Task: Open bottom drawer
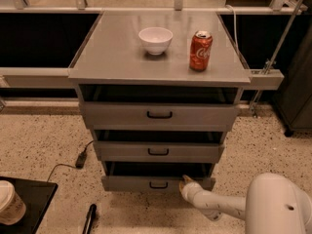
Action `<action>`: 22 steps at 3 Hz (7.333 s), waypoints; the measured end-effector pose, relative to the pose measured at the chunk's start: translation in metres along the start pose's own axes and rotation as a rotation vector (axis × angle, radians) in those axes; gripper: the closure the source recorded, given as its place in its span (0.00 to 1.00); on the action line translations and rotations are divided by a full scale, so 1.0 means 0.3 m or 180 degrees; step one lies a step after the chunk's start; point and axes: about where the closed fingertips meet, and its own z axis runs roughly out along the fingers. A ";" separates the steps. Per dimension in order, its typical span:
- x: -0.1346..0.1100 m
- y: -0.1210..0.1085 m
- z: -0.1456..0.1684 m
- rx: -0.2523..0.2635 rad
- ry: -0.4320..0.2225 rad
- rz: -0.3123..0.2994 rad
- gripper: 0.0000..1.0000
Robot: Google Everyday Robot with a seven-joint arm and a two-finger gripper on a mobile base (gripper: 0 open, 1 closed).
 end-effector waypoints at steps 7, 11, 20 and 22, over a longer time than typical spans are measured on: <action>-0.010 -0.205 0.055 -0.0203 0.0200 -0.0434 0.00; 0.164 -0.229 0.235 0.0043 0.0115 -0.0024 0.00; 0.143 -0.268 0.191 0.0042 0.0115 -0.0024 1.00; 0.144 -0.280 0.179 0.0043 0.0114 -0.0024 1.00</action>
Offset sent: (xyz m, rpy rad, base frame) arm 0.0000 0.0000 0.0000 0.0000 0.0000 0.0000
